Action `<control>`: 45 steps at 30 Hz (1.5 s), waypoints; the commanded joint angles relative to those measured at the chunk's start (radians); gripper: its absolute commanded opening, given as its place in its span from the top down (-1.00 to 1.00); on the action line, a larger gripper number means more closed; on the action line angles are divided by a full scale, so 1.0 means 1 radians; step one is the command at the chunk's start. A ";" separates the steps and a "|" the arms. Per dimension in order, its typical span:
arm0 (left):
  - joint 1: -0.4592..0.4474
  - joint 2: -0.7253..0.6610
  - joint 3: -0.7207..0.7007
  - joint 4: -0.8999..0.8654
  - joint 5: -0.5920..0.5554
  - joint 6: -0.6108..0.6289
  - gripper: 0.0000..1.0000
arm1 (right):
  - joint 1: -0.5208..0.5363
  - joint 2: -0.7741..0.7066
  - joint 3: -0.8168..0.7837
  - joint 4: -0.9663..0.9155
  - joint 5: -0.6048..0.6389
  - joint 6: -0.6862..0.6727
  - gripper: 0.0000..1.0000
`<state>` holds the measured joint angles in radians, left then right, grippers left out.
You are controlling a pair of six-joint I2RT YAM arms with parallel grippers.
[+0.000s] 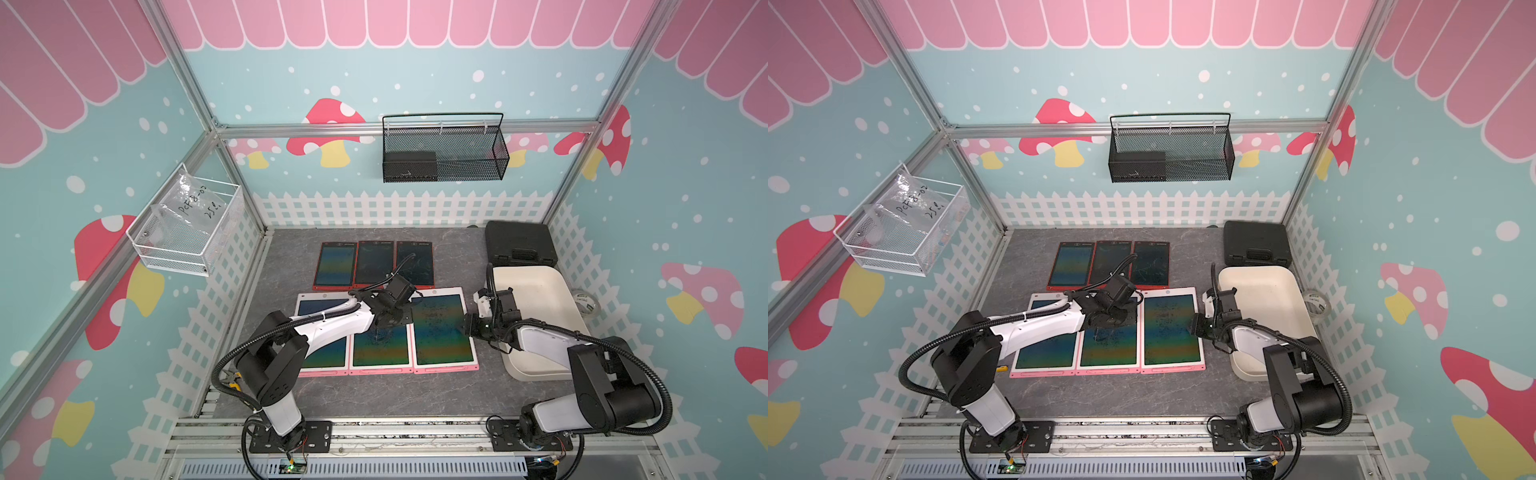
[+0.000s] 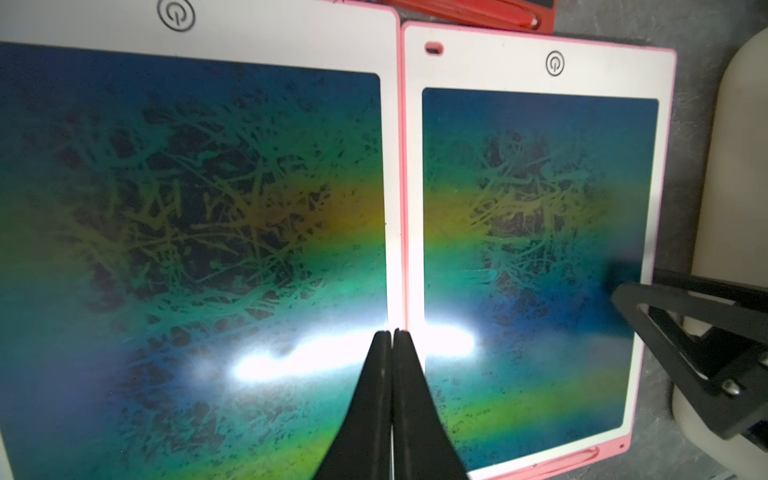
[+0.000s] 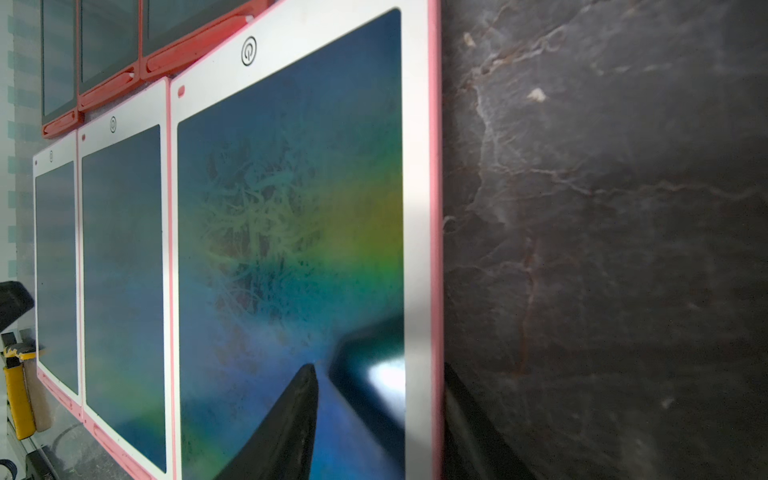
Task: Take out the writing tablet from the storage box
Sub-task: Place the writing tablet at the center of the board, then reset both arms
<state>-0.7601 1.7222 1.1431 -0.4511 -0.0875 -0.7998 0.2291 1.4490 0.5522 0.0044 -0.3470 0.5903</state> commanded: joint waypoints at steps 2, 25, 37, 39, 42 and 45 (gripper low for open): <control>0.023 -0.024 -0.024 0.007 0.004 0.008 0.88 | 0.002 0.043 0.012 -0.052 0.017 -0.019 -0.02; 0.213 -0.597 -0.192 -0.026 -0.410 0.197 0.46 | 0.003 -0.335 0.173 -0.145 0.204 -0.225 -0.54; 0.331 -0.894 -0.431 0.175 -0.615 0.469 -0.77 | 0.004 -0.647 -0.001 0.218 0.572 -0.303 -0.94; 0.332 -0.890 -0.482 0.250 -0.623 0.509 -0.83 | 0.004 -0.670 -0.061 0.312 0.616 -0.318 -0.95; 0.331 -0.883 -0.563 0.366 -0.650 0.548 -0.98 | 0.004 -0.684 -0.121 0.392 0.665 -0.405 -0.95; 0.332 -0.903 -0.645 0.493 -0.666 0.645 -0.98 | 0.004 -0.669 -0.149 0.406 0.745 -0.484 -0.96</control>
<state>-0.4332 0.8391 0.5434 -0.1280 -0.7101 -0.2775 0.2298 0.7788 0.4171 0.3099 0.2779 0.2165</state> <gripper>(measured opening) 0.991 0.979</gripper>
